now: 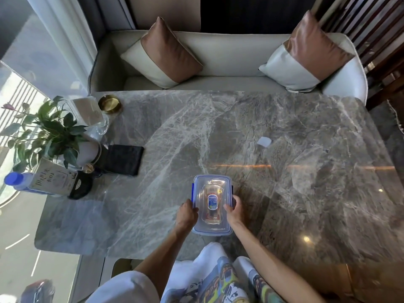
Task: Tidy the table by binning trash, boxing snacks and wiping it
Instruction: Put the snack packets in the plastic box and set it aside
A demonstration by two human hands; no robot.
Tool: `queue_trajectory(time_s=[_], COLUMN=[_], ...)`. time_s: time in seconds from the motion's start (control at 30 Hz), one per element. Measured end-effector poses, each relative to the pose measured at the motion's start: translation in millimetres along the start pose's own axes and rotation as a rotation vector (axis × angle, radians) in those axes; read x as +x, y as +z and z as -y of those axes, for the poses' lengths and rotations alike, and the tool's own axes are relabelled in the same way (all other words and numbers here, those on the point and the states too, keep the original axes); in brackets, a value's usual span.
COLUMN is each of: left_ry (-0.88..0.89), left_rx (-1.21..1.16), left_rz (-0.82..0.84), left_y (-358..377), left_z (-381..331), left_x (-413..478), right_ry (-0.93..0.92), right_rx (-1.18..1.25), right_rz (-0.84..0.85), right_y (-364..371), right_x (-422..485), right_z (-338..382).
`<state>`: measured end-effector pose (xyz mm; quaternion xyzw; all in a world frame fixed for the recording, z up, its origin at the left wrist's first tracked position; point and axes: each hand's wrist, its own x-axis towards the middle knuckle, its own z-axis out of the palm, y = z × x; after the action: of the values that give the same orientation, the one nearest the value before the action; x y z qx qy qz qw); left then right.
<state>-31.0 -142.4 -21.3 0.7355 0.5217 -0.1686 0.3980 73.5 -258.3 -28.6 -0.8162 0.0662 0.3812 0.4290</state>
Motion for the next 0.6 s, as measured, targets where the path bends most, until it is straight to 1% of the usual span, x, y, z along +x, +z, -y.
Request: queue_trajectory(time_s=[0.2,0.3,0.37,0.43,0.5,0.6], left_ry=[-0.079,-0.123,-0.131,-0.151,-0.153,-0.142], left_rx=[-0.181,-0.271,-0.325,-0.431,-0.532,-0.582], left_rz=[0.157,0.148,0.139,0.181,0.222,0.201], left_y=[-17,-21,-17,-14,-10,-8], left_z=[-3,-2,-1,-2,-1,4], left_x=[16,21,22,21,21,22], right_ry=[0.068,0.065,0.115,0.163,0.168,0.182], right_rx=[-0.057,-0.020,-0.005,-0.009,-0.004,-0.016], right_rz=[0.066,0.074,0.052,0.033,0.040,0.069], right_y=[-3,-5,-5,-5,-4,-6], right_x=[8,10,10,10,12,14], right_z=[7,4,0,-3,-2,-1])
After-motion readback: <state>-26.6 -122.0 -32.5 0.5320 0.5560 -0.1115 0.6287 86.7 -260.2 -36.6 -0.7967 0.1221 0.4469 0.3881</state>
